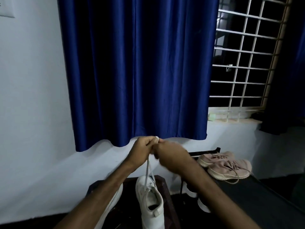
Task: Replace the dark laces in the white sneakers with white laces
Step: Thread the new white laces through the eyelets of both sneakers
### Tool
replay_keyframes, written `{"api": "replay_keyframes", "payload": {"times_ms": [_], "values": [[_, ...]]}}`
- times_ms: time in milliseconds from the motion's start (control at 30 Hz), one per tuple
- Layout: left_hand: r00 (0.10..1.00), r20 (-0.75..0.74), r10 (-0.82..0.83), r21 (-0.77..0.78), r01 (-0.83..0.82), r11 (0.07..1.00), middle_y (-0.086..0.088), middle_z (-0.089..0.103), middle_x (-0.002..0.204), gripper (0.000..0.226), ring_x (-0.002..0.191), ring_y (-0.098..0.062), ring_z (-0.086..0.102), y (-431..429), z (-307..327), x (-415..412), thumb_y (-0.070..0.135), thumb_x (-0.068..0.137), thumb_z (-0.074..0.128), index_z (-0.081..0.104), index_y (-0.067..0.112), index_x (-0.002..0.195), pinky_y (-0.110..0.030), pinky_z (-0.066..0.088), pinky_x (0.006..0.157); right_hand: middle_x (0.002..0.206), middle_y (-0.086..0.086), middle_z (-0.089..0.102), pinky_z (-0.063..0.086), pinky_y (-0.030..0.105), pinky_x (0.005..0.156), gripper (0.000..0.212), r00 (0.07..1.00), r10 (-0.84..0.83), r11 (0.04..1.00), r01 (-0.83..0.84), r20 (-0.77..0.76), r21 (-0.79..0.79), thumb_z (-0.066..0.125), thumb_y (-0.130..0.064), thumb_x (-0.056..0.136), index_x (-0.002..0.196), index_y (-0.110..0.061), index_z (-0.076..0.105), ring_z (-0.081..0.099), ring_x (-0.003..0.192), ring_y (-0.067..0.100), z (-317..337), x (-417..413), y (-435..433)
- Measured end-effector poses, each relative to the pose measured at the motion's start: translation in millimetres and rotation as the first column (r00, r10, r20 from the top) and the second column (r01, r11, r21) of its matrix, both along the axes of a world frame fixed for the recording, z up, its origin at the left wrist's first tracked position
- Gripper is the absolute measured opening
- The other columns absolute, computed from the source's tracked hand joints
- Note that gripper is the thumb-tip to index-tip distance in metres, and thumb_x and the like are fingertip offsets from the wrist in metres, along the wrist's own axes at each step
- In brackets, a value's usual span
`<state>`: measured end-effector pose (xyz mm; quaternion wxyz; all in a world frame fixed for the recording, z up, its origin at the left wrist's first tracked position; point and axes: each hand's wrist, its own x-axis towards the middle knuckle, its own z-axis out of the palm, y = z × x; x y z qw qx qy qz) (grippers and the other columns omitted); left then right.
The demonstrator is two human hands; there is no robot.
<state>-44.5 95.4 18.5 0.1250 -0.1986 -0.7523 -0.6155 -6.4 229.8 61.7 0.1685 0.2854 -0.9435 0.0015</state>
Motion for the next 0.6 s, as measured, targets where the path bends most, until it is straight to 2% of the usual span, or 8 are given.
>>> {"api": "replay_keyframes", "payload": {"times_ms": [67, 133, 233, 333, 433, 500, 533, 600], "values": [[0.994, 0.073, -0.076, 0.016, 0.076, 0.997, -0.007, 0.072, 0.077, 0.038, 0.072, -0.019, 0.068, -4.2, 3.0, 7.2, 0.021, 0.105, 0.040, 0.066, -0.006, 0.100, -0.033, 0.054, 0.074, 0.094, 0.002, 0.065, 0.055, 0.039, 0.076, 0.015, 1.000, -0.004, 0.999, 0.003, -0.024, -0.038, 0.047, -0.017, 0.096, 0.098, -0.018, 0.062, 0.063, 0.082, 0.020, 16.3, -15.6, 11.2], [0.985, 0.116, -0.125, -0.007, 0.127, 0.992, -0.012, 0.072, 0.081, 0.038, 0.078, -0.023, 0.069, -9.3, 5.1, 11.1, 0.022, 0.106, 0.038, 0.066, -0.002, 0.100, -0.033, 0.054, 0.079, 0.091, -0.001, 0.063, 0.055, 0.040, 0.075, 0.015, 0.998, 0.000, 0.998, -0.004, -0.061, -0.065, 0.048, -0.020, 0.096, 0.086, -0.021, 0.059, 0.061, 0.081, 0.018, 19.9, -30.9, 15.3], [0.976, 0.168, -0.137, -0.122, 0.158, 0.980, -0.008, 0.071, 0.087, 0.027, 0.084, -0.015, 0.068, -20.7, 3.3, 11.4, 0.014, 0.104, 0.043, 0.065, 0.000, 0.111, -0.024, 0.054, 0.080, 0.097, -0.004, 0.056, 0.054, 0.038, 0.073, 0.014, 0.994, 0.009, 0.987, -0.026, -0.110, -0.156, 0.050, -0.024, 0.097, 0.087, -0.023, 0.059, 0.058, 0.085, 0.015, 0.2, -44.7, 11.0], [0.987, 0.154, -0.051, -0.268, 0.091, 0.959, -0.005, 0.072, 0.081, 0.024, 0.080, -0.015, 0.069, -32.1, -2.4, 8.6, 0.017, 0.102, 0.049, 0.068, 0.003, 0.106, -0.025, 0.055, 0.078, 0.092, -0.004, 0.054, 0.050, 0.032, 0.071, 0.021, 0.998, 0.030, 0.922, -0.047, -0.049, -0.385, 0.051, -0.028, 0.098, 0.085, -0.018, 0.065, 0.055, 0.079, 0.013, -37.2, -51.2, 2.8], [0.979, 0.204, 0.018, -0.345, 0.055, 0.937, -0.006, 0.072, 0.074, 0.026, 0.070, -0.016, 0.067, -39.1, -9.1, 9.4, 0.021, 0.102, 0.050, 0.067, 0.002, 0.095, -0.028, 0.055, 0.073, 0.091, -0.005, 0.064, 0.047, 0.020, 0.072, 0.014, 0.987, 0.140, 0.657, -0.029, 0.084, -0.753, 0.058, -0.028, 0.096, 0.091, -0.019, 0.067, 0.060, 0.080, 0.007, -72.8, -49.0, -5.7], [0.983, 0.173, 0.067, -0.471, 0.023, 0.882, -0.002, 0.066, 0.066, 0.027, 0.063, -0.014, 0.061, -37.4, -9.1, 11.8, 0.018, 0.102, 0.046, 0.062, 0.008, 0.083, -0.031, 0.051, 0.070, 0.094, 0.000, 0.070, 0.053, 0.026, 0.076, 0.020, 0.935, 0.270, 0.491, 0.072, 0.230, -0.868, 0.051, -0.033, 0.100, 0.105, -0.021, 0.066, 0.065, 0.085, 0.008, -86.9, -40.6, -16.1], [0.987, 0.140, 0.084, -0.536, 0.005, 0.844, 0.000, 0.061, 0.064, 0.029, 0.062, -0.015, 0.058, -35.2, -8.0, 11.1, 0.017, 0.102, 0.044, 0.058, 0.010, 0.078, -0.033, 0.050, 0.069, 0.096, 0.005, 0.071, 0.055, 0.030, 0.078, 0.032, 0.868, 0.371, 0.400, 0.170, 0.329, -0.900, 0.043, -0.039, 0.102, 0.109, -0.018, 0.066, 0.067, 0.087, 0.010, -89.9, -36.2, -21.8], [0.991, 0.068, 0.115, -0.657, -0.042, 0.753, 0.002, 0.055, 0.067, 0.029, 0.067, -0.018, 0.052, -29.8, -3.4, 11.6, 0.016, 0.102, 0.041, 0.052, 0.011, 0.076, -0.037, 0.047, 0.071, 0.100, 0.010, 0.072, 0.054, 0.034, 0.084, 0.051, 0.646, 0.615, 0.166, 0.455, 0.452, -0.875, 0.028, -0.048, 0.103, 0.110, -0.012, 0.065, 0.069, 0.090, 0.014, -93.3, -26.0, -33.8]]}}
